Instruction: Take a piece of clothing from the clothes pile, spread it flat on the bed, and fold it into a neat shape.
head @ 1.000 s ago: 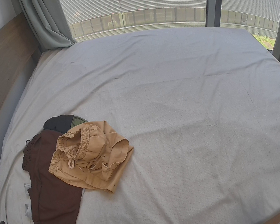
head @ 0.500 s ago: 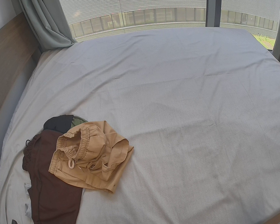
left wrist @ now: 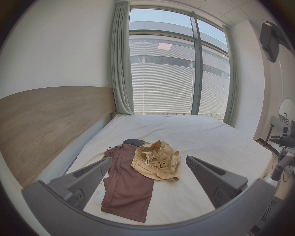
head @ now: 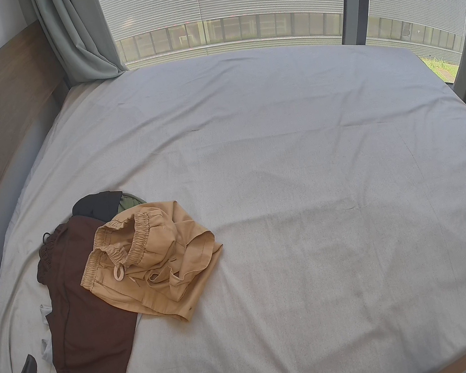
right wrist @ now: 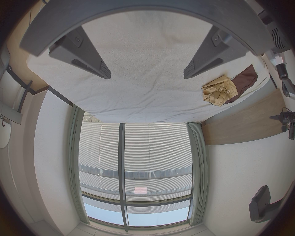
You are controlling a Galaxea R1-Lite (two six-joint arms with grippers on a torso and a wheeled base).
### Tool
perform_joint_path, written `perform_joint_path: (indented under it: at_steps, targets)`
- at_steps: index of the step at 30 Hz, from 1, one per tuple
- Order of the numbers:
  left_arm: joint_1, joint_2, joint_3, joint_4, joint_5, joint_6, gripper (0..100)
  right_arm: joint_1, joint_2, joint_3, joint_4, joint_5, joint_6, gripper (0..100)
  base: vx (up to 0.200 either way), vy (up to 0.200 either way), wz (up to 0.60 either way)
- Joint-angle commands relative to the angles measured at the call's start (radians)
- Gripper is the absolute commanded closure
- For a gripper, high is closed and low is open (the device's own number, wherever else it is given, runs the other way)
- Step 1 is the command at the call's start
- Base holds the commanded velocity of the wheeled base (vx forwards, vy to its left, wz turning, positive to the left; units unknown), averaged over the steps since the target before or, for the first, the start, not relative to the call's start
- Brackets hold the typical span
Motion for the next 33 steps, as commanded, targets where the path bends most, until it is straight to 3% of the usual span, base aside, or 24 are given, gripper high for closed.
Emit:
perform_joint_path:
  at_steps: [1,8,24,33]
  targets:
    - [-0.020,0.105,-0.007,-0.029,0.000,-0.002,0,0.000,-0.016,0.018,0.000,0.001,0.001,0,0.000,0.000,0.00]
    - [-0.048,0.218,-0.011,-0.116,0.000,-0.019,0,0.000,-0.016,0.018,0.000,0.001,0.001,0,0.000,0.000,0.00]
    - [-0.089,0.373,-0.031,-0.154,0.000,-0.023,0,0.000,-0.016,0.018,-0.001,0.001,0.001,0,0.000,0.000,0.00]
    - [-0.137,0.548,-0.109,-0.196,-0.029,-0.079,0,0.000,-0.016,0.018,-0.001,0.001,0.001,0,0.000,0.000,0.00]
